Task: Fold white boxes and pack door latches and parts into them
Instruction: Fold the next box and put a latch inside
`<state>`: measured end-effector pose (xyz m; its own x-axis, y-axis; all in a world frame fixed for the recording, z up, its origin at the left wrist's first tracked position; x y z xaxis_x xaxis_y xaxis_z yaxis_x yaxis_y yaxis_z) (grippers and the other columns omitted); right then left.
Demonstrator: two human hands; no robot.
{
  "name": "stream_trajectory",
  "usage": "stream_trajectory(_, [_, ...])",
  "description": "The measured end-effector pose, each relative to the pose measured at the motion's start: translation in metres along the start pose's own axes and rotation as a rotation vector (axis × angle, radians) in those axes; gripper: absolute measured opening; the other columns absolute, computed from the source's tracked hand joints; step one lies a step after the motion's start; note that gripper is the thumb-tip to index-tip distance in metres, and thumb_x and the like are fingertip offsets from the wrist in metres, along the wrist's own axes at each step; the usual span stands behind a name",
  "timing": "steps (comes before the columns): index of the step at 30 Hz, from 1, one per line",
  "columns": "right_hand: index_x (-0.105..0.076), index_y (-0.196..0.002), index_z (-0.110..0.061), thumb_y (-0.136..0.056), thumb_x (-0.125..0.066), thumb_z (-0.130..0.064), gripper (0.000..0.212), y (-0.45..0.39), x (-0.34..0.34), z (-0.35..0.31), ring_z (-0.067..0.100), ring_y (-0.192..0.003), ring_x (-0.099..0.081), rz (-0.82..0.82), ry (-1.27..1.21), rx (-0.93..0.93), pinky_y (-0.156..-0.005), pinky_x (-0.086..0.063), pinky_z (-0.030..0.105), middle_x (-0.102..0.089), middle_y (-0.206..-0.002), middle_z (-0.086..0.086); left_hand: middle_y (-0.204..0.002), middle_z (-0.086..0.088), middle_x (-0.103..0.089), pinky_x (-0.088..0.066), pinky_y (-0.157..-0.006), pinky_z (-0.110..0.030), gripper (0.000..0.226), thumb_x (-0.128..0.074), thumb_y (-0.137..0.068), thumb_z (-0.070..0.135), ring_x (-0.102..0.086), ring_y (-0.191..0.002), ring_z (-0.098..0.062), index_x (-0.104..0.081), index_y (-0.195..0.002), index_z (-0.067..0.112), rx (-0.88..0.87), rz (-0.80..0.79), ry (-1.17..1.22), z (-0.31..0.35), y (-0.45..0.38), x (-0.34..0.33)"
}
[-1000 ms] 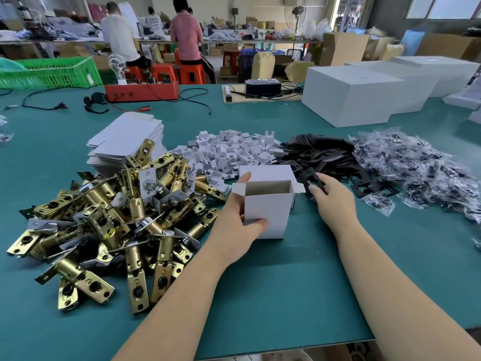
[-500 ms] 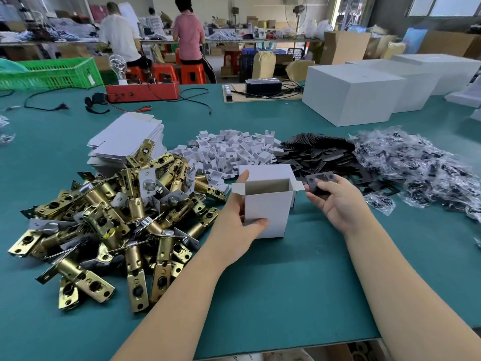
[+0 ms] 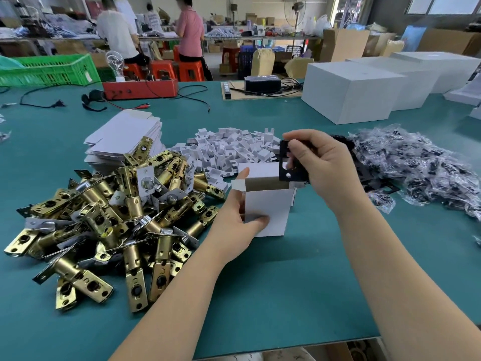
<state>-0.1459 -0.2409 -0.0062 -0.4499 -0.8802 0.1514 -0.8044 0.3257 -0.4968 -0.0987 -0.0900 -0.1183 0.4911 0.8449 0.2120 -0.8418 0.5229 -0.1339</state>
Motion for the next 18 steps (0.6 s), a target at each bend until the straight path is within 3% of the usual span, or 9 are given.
stream_trajectory(3, [-0.058, -0.09, -0.037, -0.086, -0.069, -0.012, 0.028, 0.0, -0.014, -0.009, 0.007, -0.062, -0.063, -0.066, 0.155, 0.053, -0.063, -0.052, 0.021, -0.067, -0.069, -0.013, -0.106, 0.024, -0.063, -0.044, -0.075, -0.002, 0.086, -0.065, -0.086, -0.003, -0.06, -0.093, 0.016, -0.023, -0.148, 0.039, 0.015, -0.021, 0.012, -0.001, 0.0, -0.002])
stream_trajectory(5, [-0.056, -0.082, -0.036, -0.081, -0.075, -0.016, 0.028, 0.002, -0.025, -0.008, 0.006, -0.062, -0.065, -0.142, 0.237, 0.049, -0.064, -0.052, 0.018, -0.069, -0.07, -0.013, -0.094, 0.027, -0.065, -0.044, -0.069, -0.001, 0.076, -0.067, -0.086, -0.002, -0.061, -0.087, 0.016, -0.031, -0.146, 0.026, 0.036, -0.014, -0.002, -0.004, 0.0, -0.001])
stream_trajectory(9, [-0.062, -0.075, -0.037, -0.086, -0.07, -0.02, 0.022, 0.005, -0.039, -0.014, -0.002, -0.063, -0.058, -0.246, 0.379, 0.09, -0.061, -0.046, 0.013, -0.067, -0.07, -0.015, -0.094, 0.019, -0.064, -0.044, -0.063, -0.002, 0.047, -0.07, -0.086, 0.006, -0.061, -0.081, 0.015, -0.047, -0.119, 0.029, 0.074, -0.015, -0.03, -0.012, -0.001, 0.001])
stream_trajectory(13, [-0.061, -0.078, -0.036, -0.092, -0.063, -0.025, 0.018, 0.007, -0.048, -0.016, 0.008, -0.071, -0.056, -0.352, 0.493, 0.09, -0.064, -0.043, 0.019, -0.065, -0.075, -0.013, -0.089, 0.029, -0.067, -0.045, -0.065, -0.004, 0.063, -0.069, -0.086, 0.007, -0.062, -0.084, 0.012, -0.038, -0.139, 0.021, 0.072, -0.019, -0.023, -0.013, -0.002, 0.0])
stream_trajectory(18, [-0.063, -0.083, -0.029, -0.093, -0.061, -0.022, 0.012, 0.005, -0.044, -0.022, 0.003, -0.072, -0.056, -0.28, 0.452, 0.085, -0.067, -0.043, 0.016, -0.066, -0.078, -0.011, -0.086, 0.036, -0.064, -0.044, -0.065, -0.002, 0.07, -0.068, -0.087, 0.005, -0.061, -0.085, 0.014, -0.031, -0.146, 0.016, 0.062, -0.036, -0.019, -0.011, -0.002, -0.001])
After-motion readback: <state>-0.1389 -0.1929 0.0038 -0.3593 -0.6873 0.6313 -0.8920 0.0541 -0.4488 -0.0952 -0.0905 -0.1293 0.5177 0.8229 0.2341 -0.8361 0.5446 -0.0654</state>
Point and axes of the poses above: each hand's wrist, its own y-axis away from the middle knuckle, its own x-axis out of the back of the hand, z = x × y, the point moved 9 cm from there along -y, towards the middle knuckle
